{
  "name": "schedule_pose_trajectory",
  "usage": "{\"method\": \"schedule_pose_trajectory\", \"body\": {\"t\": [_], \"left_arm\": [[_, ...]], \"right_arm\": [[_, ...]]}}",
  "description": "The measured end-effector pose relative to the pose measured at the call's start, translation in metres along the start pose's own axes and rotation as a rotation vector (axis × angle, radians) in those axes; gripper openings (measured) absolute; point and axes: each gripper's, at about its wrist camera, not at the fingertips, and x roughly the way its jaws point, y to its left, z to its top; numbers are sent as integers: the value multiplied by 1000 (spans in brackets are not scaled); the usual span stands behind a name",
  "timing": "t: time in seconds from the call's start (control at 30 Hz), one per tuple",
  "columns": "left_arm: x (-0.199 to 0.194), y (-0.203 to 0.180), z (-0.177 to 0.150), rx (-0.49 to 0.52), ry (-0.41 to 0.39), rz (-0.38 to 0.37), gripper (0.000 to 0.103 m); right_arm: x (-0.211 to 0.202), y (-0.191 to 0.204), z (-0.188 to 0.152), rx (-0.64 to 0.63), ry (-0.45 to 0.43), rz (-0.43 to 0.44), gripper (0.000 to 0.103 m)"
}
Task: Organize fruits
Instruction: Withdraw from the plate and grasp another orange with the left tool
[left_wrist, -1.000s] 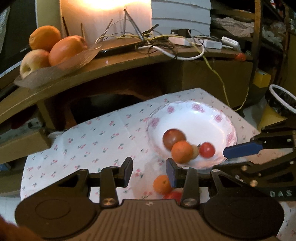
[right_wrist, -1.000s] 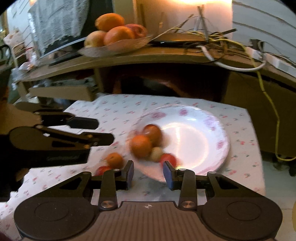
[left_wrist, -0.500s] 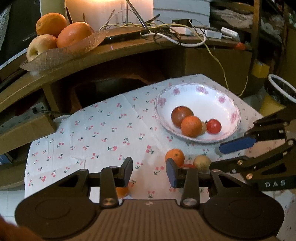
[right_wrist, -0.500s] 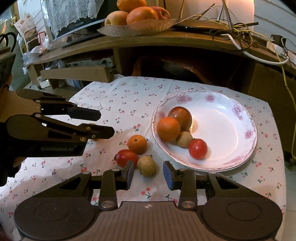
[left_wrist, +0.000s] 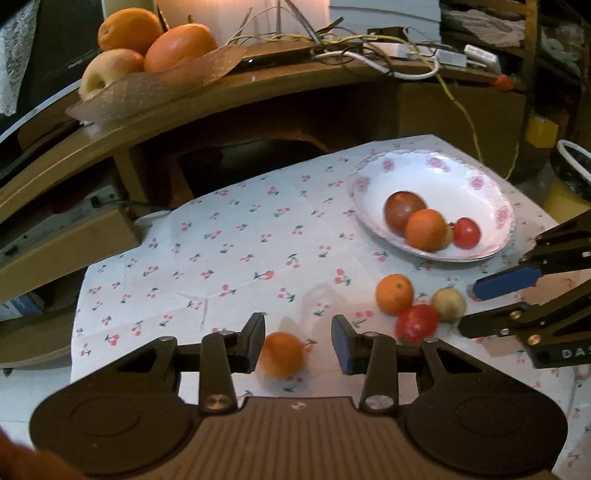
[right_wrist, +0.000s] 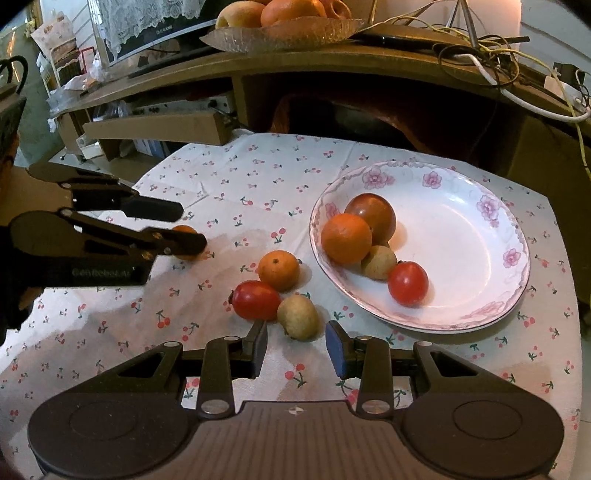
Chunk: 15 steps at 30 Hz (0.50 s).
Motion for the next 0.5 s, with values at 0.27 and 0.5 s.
{"method": "schedule_pose_trajectory", "body": {"t": [0.27, 0.5], "left_arm": [[18, 6, -10, -15, 46, 26, 45], [22, 2, -11, -14, 49, 10, 45]], "right_arm": [[7, 1, 1, -9, 10, 1, 37], [14, -1, 0, -6, 14, -8, 37]]}}
